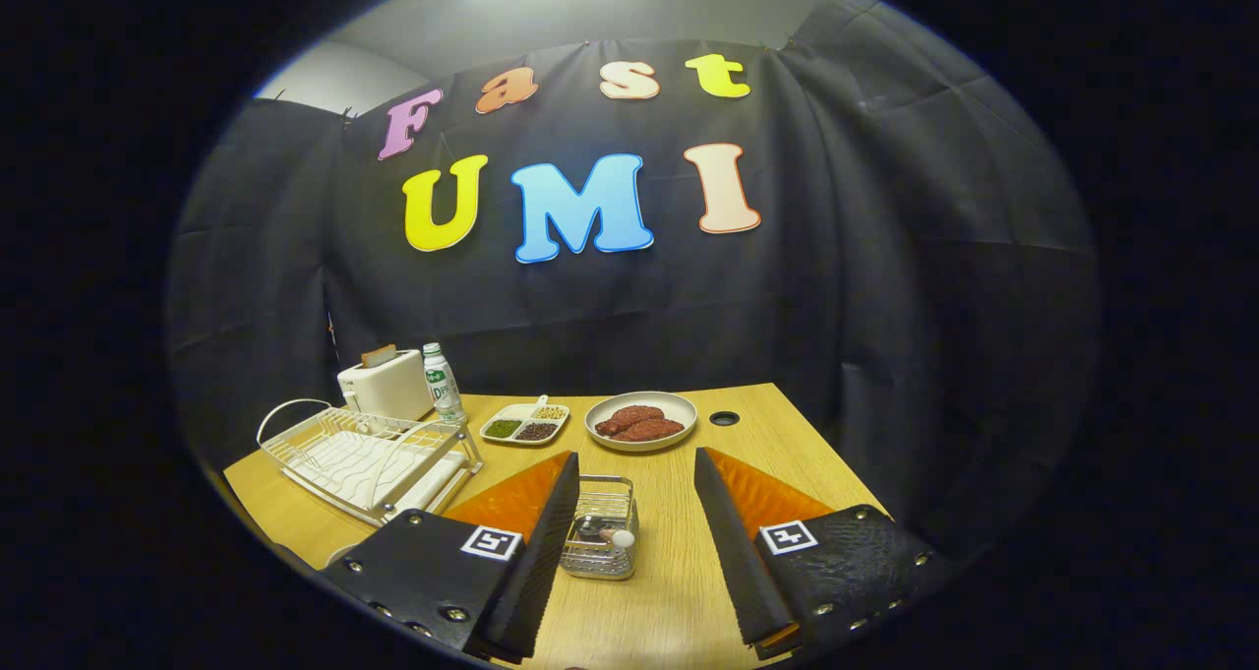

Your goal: Take the plate from the dish rack, then take the spoon from the basket and place it into the plate.

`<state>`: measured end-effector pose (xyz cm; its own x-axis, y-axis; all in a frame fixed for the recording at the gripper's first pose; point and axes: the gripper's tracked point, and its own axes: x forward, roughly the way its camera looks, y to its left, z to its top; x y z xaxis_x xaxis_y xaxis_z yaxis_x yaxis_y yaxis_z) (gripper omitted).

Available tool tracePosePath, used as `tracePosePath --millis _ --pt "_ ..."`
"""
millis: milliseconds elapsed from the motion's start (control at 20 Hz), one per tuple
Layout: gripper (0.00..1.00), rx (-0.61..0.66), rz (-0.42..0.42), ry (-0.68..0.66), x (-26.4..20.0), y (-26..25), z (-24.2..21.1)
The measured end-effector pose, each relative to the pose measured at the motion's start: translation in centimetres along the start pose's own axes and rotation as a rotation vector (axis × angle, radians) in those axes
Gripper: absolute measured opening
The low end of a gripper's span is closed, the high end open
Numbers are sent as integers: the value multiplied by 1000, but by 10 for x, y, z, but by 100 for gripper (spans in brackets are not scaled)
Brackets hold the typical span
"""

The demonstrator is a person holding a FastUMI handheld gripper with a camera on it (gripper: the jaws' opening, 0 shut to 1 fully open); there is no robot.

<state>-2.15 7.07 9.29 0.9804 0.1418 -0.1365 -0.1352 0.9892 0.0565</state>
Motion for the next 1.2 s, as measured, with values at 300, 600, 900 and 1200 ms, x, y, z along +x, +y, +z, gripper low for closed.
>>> tracePosePath --millis 300,600,900,1200 --pt "71 18 1 -15 41 -4 -27" --pt "41 74 10 -9 70 2 -51" --pt "16 54 24 25 71 16 -52" --pt "13 28 18 68 65 27 -44"
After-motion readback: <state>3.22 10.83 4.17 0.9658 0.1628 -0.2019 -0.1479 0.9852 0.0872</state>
